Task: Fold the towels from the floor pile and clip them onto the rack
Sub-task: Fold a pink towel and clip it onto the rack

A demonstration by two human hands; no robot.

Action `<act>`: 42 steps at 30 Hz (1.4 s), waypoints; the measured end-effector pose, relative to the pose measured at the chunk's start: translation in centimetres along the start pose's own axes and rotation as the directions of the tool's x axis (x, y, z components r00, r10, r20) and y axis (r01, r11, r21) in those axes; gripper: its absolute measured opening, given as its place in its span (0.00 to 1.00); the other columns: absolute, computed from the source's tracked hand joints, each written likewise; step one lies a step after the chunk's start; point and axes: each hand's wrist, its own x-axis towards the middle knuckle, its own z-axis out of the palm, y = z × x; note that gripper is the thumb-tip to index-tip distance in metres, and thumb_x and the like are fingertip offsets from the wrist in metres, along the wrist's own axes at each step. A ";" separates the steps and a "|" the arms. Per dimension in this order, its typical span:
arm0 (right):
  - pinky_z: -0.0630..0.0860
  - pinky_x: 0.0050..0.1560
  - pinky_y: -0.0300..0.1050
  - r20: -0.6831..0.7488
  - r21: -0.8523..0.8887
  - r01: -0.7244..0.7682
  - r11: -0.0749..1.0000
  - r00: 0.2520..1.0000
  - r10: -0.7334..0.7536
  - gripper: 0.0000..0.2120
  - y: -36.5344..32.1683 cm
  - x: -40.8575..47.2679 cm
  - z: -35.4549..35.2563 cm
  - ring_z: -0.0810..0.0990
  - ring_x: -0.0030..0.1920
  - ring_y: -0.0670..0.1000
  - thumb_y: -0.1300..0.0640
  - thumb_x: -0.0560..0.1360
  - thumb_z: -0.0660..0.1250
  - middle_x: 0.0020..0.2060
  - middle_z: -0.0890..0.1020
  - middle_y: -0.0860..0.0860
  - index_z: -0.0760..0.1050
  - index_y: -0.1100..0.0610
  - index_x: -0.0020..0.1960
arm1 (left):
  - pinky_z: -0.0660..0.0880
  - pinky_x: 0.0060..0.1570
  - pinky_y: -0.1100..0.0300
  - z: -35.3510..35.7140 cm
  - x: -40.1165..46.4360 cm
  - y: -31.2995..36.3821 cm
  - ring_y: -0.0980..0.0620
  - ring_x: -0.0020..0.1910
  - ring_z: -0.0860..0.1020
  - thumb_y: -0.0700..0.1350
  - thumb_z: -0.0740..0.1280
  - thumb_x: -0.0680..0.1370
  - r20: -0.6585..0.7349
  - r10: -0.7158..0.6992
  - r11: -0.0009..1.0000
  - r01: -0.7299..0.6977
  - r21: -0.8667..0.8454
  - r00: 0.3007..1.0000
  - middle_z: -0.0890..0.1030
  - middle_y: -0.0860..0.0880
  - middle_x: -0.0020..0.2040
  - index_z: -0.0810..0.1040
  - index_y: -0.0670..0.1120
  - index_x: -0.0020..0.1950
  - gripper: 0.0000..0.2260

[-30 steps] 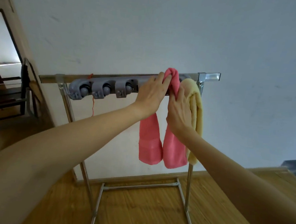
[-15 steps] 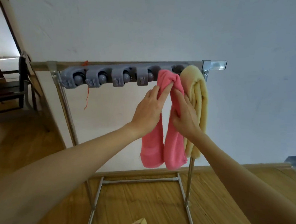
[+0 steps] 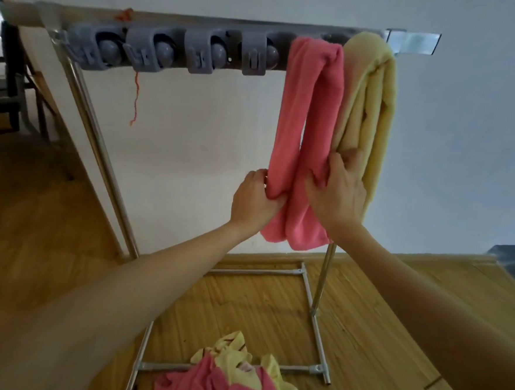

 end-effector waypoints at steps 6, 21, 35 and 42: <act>0.67 0.36 0.46 -0.114 0.148 0.004 0.989 0.993 0.013 0.09 -0.3 -2.8 0.7 0.72 0.38 0.53 0.52 0.74 0.61 0.45 0.70 0.51 0.67 0.58 0.44 | 0.66 0.28 0.59 1.0 -0.6 -3.6 0.47 0.31 0.74 0.40 0.65 0.75 -0.050 -0.057 0.997 0.059 0.040 0.997 0.76 0.47 0.31 0.75 0.39 0.36 0.08; 0.71 0.36 0.26 0.084 0.460 -0.120 0.880 0.992 0.091 0.15 -2.2 -3.5 4.4 0.73 0.35 0.38 0.67 0.77 0.54 0.39 0.71 0.42 0.62 0.66 0.64 | 0.58 0.25 0.68 -3.2 -2.7 -7.2 0.56 0.24 0.65 0.37 0.63 0.75 -0.175 0.013 0.994 0.007 0.113 0.985 0.68 0.52 0.25 0.69 0.46 0.29 0.14; 0.70 0.49 0.47 0.499 0.659 -0.436 0.612 0.863 0.078 0.04 -0.4 -4.5 7.9 0.71 0.45 0.52 0.58 0.75 0.58 0.43 0.71 0.54 0.68 0.58 0.48 | 0.66 0.41 0.62 -1.7 -4.1 -9.7 0.49 0.44 0.75 0.41 0.60 0.76 -0.383 0.040 0.985 0.028 0.171 0.923 0.79 0.46 0.44 0.79 0.42 0.52 0.10; 0.68 0.34 0.29 0.385 0.384 -0.312 0.869 0.910 0.157 0.13 0.0 -6.2 9.6 0.71 0.41 0.46 0.69 0.75 0.54 0.42 0.73 0.49 0.69 0.64 0.58 | 0.68 0.42 0.63 -1.2 -3.9 -11.3 0.47 0.46 0.76 0.42 0.62 0.77 -0.354 0.062 0.973 0.022 0.229 0.933 0.80 0.44 0.46 0.80 0.41 0.50 0.09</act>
